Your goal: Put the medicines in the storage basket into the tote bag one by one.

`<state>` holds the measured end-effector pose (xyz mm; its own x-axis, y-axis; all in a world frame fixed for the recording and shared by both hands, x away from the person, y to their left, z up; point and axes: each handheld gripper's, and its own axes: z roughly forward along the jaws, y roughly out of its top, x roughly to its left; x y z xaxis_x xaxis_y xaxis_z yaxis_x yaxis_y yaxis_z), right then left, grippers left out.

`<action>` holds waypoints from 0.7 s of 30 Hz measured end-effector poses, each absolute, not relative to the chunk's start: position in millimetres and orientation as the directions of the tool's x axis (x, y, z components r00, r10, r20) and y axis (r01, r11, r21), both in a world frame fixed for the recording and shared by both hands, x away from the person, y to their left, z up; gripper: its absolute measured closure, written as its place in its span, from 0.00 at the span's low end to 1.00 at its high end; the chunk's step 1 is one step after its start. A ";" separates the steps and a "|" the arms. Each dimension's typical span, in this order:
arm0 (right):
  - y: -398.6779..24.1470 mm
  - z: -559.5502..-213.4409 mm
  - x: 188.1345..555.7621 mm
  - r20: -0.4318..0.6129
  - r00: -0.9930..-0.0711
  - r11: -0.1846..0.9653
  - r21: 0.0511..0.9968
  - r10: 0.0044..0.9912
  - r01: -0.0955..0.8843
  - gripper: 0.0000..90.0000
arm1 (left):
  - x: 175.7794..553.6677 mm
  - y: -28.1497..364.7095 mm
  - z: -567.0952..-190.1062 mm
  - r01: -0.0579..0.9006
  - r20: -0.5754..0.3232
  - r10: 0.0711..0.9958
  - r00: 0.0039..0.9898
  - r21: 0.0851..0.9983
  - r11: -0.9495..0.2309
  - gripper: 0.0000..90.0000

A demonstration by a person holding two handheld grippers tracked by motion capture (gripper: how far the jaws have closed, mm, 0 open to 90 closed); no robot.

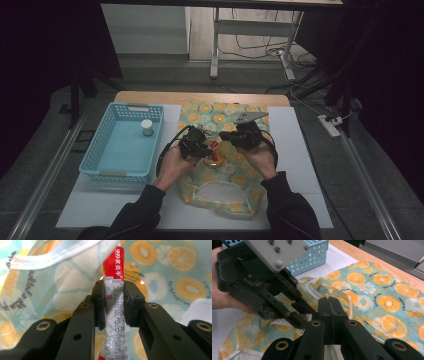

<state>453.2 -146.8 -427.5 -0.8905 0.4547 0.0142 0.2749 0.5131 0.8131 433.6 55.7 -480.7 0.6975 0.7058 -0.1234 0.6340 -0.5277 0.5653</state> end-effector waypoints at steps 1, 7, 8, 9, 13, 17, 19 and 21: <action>-146.6 -427.6 453.2 0.013 -0.891 0.514 0.813 0.454 0.274 1.00 | 434.6 55.9 -481.7 0.636 -0.121 0.710 0.694 0.564 -0.526 0.81; -145.5 -428.7 453.1 0.012 -0.891 0.513 0.814 0.455 0.273 1.00 | 441.1 57.4 -486.4 0.652 -0.105 0.732 0.673 0.552 -0.520 0.81; -145.3 -428.9 453.1 0.011 -0.891 0.514 0.813 0.455 0.273 1.00 | 442.0 57.4 -487.2 0.655 -0.105 0.736 0.669 0.551 -0.516 0.81; -145.3 -428.9 453.1 0.012 -0.891 0.514 0.813 0.454 0.273 1.00 | 443.1 57.6 -487.8 0.658 -0.105 0.738 0.666 0.549 -0.515 0.81; -144.8 -429.2 452.9 0.011 -0.891 0.516 0.812 0.454 0.273 1.00 | 446.4 58.6 -489.7 0.664 -0.105 0.746 0.658 0.548 -0.509 0.81; -144.5 -429.7 452.9 0.011 -0.891 0.519 0.810 0.453 0.274 1.00 | 449.1 59.3 -490.9 0.672 -0.103 0.756 0.647 0.546 -0.501 0.81; -144.2 -430.1 452.9 0.012 -0.891 0.518 0.810 0.453 0.274 1.00 | 450.5 59.4 -492.3 0.676 -0.101 0.760 0.641 0.543 -0.498 0.81; -143.8 -430.7 452.9 0.011 -0.891 0.519 0.810 0.453 0.274 1.00 | 451.8 59.8 -494.2 0.680 -0.102 0.764 0.638 0.541 -0.495 0.81</action>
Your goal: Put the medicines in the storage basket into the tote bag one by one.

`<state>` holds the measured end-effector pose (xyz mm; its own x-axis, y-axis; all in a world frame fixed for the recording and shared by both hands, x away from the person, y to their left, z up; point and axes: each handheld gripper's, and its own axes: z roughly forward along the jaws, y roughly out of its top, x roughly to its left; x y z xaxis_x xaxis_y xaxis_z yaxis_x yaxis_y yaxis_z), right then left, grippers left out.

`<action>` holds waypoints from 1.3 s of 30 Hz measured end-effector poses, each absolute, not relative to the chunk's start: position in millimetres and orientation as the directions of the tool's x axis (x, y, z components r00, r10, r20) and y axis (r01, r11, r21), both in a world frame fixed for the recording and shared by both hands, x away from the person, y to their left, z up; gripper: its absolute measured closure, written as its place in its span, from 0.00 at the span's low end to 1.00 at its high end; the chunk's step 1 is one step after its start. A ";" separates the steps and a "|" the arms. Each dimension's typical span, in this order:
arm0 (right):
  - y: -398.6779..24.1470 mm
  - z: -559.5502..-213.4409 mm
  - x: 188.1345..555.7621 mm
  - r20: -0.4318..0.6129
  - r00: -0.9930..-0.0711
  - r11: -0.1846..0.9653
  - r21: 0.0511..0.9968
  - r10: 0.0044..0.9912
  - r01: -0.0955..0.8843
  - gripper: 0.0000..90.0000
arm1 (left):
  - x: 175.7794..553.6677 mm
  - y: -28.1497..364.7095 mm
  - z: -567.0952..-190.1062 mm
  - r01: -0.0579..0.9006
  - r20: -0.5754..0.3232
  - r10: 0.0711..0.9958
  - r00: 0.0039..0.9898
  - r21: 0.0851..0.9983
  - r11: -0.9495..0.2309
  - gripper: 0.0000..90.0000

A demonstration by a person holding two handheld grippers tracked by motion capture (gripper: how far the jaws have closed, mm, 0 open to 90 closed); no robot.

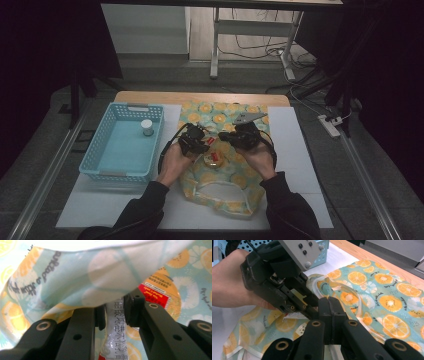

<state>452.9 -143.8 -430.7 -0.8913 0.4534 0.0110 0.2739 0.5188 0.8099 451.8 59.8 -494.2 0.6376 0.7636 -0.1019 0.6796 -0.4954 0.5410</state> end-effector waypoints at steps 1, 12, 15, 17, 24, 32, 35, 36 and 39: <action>-143.7 -430.9 453.1 0.009 -0.892 0.522 0.808 0.452 0.273 1.00 | 452.4 59.9 -495.2 0.681 -0.103 0.765 0.636 0.540 -0.494 0.81; -145.2 -431.3 453.9 0.011 -0.888 0.518 0.809 0.459 0.278 1.00 | 448.3 63.3 -491.2 0.669 -0.117 0.752 0.648 0.560 -0.489 0.76; -145.4 -430.9 453.7 0.011 -0.888 0.517 0.810 0.460 0.278 1.00 | 444.7 63.4 -487.4 0.654 -0.113 0.740 0.663 0.568 -0.499 0.72; -145.5 -430.8 453.7 0.011 -0.888 0.515 0.811 0.459 0.276 1.00 | 442.0 64.1 -484.8 0.644 -0.110 0.730 0.674 0.572 -0.508 0.68; -145.7 -430.3 453.6 0.012 -0.889 0.514 0.812 0.459 0.276 1.00 | 431.1 70.5 -478.4 0.626 -0.161 0.693 0.703 0.603 -0.495 0.49; -145.6 -429.7 453.1 0.010 -0.890 0.516 0.812 0.456 0.274 1.00 | 419.1 76.8 -468.5 0.604 -0.185 0.661 0.728 0.630 -0.489 0.34; -145.8 -429.5 453.1 0.010 -0.888 0.514 0.813 0.459 0.275 1.00 | 415.5 78.5 -465.8 0.601 -0.198 0.649 0.734 0.635 -0.486 0.30; -145.9 -429.5 453.1 0.010 -0.888 0.514 0.813 0.459 0.275 1.00 | 415.5 78.5 -465.8 0.601 -0.198 0.649 0.734 0.635 -0.486 0.28; -146.0 -429.3 453.0 0.010 -0.889 0.515 0.812 0.458 0.275 1.00 | 411.9 82.6 -463.1 0.598 -0.198 0.646 0.737 0.637 -0.487 0.25</action>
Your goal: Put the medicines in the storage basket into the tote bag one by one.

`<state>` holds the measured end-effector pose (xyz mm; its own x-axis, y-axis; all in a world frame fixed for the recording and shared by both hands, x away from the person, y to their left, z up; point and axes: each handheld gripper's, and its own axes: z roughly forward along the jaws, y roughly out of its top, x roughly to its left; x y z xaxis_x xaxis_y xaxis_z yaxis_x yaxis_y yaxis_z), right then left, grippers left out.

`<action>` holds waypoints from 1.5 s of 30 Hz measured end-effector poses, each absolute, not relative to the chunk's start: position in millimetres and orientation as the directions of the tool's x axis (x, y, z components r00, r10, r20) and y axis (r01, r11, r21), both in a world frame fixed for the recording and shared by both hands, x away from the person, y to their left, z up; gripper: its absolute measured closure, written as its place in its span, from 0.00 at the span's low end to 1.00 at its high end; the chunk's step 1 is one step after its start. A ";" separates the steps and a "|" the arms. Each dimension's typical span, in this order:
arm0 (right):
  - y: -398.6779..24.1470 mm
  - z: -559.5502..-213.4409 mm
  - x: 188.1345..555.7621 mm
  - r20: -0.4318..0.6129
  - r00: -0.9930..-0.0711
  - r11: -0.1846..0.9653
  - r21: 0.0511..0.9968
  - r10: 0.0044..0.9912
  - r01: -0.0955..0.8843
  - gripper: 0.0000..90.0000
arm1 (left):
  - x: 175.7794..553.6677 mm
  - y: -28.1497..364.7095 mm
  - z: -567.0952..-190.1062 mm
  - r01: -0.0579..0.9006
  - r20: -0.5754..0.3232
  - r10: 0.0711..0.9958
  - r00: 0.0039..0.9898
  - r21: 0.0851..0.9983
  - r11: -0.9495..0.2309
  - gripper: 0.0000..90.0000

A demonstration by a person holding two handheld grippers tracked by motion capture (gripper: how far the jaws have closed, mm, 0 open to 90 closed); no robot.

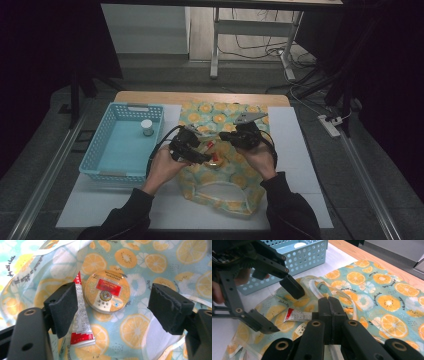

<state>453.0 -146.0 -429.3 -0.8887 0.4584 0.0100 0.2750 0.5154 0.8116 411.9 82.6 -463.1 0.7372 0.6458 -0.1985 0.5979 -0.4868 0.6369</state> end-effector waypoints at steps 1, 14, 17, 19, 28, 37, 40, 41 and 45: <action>-145.9 -429.3 452.9 0.010 -0.889 0.515 0.812 0.458 0.275 1.00 | 411.2 83.9 -462.6 0.601 -0.205 0.648 0.734 0.639 -0.479 0.24; -145.4 -429.4 452.7 0.009 -0.890 0.518 0.811 0.456 0.273 1.00 | 409.1 126.0 -454.9 0.628 -0.252 0.670 0.698 0.666 -0.403 0.10; -145.2 -429.7 452.7 0.009 -0.890 0.519 0.810 0.456 0.274 1.00 | 408.5 136.7 -453.1 0.626 -0.257 0.670 0.696 0.674 -0.392 0.06; -145.1 -430.0 452.9 0.008 -0.890 0.520 0.809 0.456 0.274 1.00 | 408.3 140.0 -452.5 0.625 -0.255 0.670 0.697 0.675 -0.393 0.03; -145.4 -430.3 453.3 0.009 -0.890 0.519 0.809 0.457 0.275 1.00 | 409.2 171.5 -450.4 0.638 -0.221 0.710 0.669 0.662 -0.395 0.00; -146.1 -430.1 453.6 0.008 -0.889 0.519 0.809 0.458 0.275 1.00 | 414.2 208.2 -448.7 0.639 -0.170 0.767 0.619 0.677 -0.365 0.00; -146.0 -430.3 453.7 0.008 -0.889 0.519 0.809 0.458 0.276 1.00 | 415.6 218.2 -447.2 0.647 -0.165 0.785 0.597 0.678 -0.350 0.00; -145.9 -430.3 453.6 0.008 -0.889 0.520 0.809 0.458 0.275 1.00 | 415.6 218.2 -447.2 0.647 -0.165 0.785 0.597 0.678 -0.350 0.00; -145.8 -430.1 453.5 0.008 -0.889 0.518 0.810 0.458 0.275 1.00 | 418.5 229.6 -446.4 0.658 -0.158 0.809 0.566 0.678 -0.328 0.00</action>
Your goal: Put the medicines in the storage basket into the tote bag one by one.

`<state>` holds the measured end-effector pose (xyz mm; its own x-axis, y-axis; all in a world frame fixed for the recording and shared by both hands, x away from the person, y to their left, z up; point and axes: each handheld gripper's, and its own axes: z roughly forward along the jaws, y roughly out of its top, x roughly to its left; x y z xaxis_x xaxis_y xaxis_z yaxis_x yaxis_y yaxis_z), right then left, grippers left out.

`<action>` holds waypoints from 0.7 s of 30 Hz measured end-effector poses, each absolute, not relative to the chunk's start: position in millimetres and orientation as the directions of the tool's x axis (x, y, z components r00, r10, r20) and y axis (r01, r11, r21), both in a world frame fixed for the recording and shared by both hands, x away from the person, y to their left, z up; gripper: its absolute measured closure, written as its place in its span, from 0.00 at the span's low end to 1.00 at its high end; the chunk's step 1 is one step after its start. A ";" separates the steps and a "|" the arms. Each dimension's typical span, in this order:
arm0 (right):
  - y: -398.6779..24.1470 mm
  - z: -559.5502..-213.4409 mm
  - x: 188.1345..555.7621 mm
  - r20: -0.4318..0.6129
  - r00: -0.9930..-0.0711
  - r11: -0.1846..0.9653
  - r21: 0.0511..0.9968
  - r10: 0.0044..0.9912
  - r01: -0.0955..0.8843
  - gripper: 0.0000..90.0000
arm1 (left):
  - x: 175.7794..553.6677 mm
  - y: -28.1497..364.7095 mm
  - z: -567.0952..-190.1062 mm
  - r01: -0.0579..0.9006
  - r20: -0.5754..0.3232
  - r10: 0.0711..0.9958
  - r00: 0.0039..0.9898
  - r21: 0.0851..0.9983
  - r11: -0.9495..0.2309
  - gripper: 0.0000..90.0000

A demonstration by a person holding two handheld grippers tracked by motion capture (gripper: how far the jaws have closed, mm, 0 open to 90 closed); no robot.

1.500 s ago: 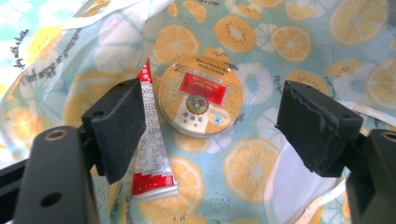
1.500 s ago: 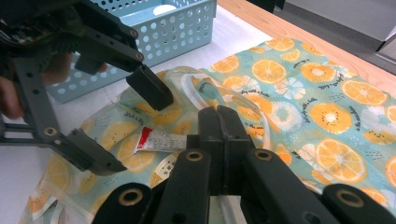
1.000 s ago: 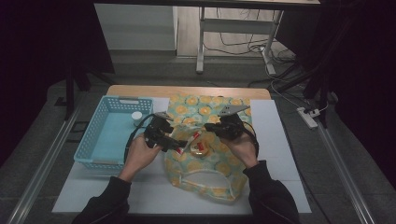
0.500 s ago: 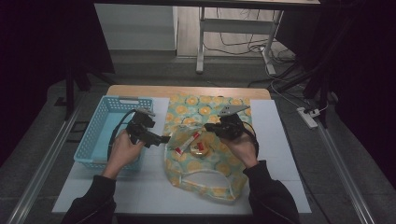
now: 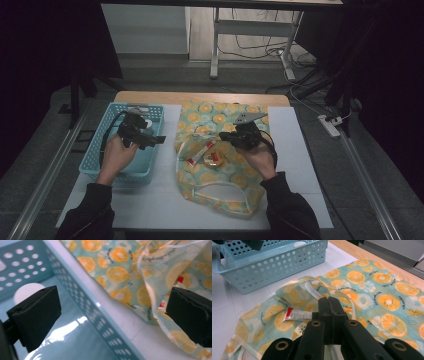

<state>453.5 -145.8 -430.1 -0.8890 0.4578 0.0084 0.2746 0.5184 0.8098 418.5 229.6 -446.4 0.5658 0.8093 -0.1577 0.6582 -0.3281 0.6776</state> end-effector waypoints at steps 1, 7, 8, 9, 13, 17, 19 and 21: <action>-145.8 -430.1 453.4 0.009 -0.889 0.518 0.810 0.458 0.275 1.00 | 418.5 229.6 -446.4 0.658 -0.158 0.809 0.566 0.678 -0.328 0.00; -146.1 -429.5 453.3 0.010 -0.889 0.518 0.810 0.458 0.276 1.00 | 425.1 240.5 -449.9 0.672 -0.154 0.830 0.535 0.673 -0.309 0.02; -146.1 -429.4 453.2 0.010 -0.889 0.517 0.810 0.458 0.276 1.00 | 426.3 242.1 -450.6 0.673 -0.149 0.833 0.534 0.671 -0.312 0.02; -146.0 -429.3 453.1 0.010 -0.889 0.516 0.811 0.458 0.276 1.00 | 427.4 243.5 -451.3 0.675 -0.144 0.835 0.531 0.667 -0.314 0.02; -146.0 -429.4 453.2 0.011 -0.890 0.520 0.809 0.455 0.275 1.00 | 432.2 250.0 -454.1 0.684 -0.141 0.845 0.515 0.662 -0.307 0.02; -145.6 -429.4 453.1 0.012 -0.892 0.521 0.808 0.453 0.275 1.00 | 437.8 255.9 -456.8 0.696 -0.143 0.860 0.489 0.658 -0.287 0.02; -145.5 -429.4 453.1 0.013 -0.892 0.521 0.807 0.452 0.276 1.00 | 440.7 257.9 -458.1 0.701 -0.138 0.866 0.481 0.654 -0.286 0.02; -145.3 -429.3 452.9 0.013 -0.892 0.522 0.807 0.452 0.276 1.00 | 443.7 259.3 -459.0 0.700 -0.128 0.870 0.476 0.654 -0.287 0.01</action>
